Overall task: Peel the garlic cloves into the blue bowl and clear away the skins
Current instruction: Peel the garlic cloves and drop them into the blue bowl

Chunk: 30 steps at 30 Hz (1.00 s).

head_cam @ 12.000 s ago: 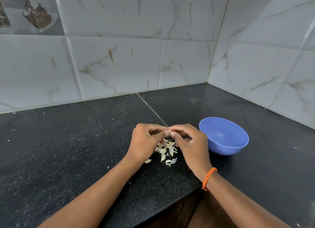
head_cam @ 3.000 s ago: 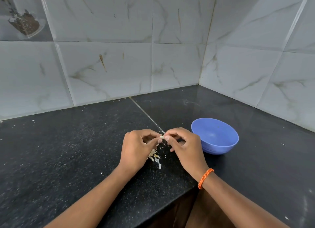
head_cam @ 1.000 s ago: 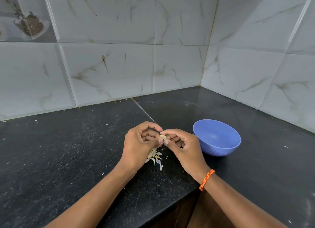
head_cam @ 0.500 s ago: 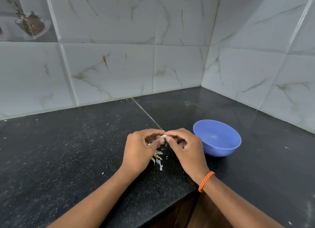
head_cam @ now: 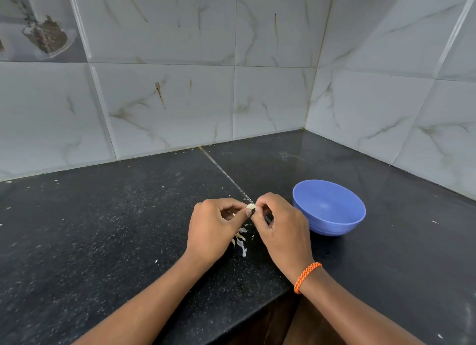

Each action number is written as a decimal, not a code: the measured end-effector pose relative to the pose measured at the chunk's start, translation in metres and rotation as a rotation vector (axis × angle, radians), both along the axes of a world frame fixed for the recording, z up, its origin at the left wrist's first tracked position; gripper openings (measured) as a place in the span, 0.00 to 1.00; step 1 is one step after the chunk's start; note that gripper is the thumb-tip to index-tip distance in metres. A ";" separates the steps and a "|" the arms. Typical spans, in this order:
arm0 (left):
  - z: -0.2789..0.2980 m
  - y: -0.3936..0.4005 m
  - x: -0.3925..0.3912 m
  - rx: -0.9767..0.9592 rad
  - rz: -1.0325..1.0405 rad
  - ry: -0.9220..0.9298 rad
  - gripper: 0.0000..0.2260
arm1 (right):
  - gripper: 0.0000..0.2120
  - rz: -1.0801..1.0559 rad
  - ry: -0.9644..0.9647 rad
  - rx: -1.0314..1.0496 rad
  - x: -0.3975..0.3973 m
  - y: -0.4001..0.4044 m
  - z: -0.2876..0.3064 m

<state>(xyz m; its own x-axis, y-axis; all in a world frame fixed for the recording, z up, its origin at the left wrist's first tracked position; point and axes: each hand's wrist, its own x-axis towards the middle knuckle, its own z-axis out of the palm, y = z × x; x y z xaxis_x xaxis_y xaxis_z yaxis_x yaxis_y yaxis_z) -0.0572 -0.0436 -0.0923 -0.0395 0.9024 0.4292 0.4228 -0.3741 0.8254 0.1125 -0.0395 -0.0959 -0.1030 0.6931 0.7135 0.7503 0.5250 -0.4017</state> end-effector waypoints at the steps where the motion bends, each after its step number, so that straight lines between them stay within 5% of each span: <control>1: 0.000 -0.001 0.000 0.002 -0.008 0.006 0.03 | 0.04 0.004 0.011 -0.008 0.000 0.000 0.000; 30: 0.008 0.002 -0.012 -0.199 -0.383 -0.454 0.07 | 0.05 0.352 0.546 -0.302 0.002 0.004 0.004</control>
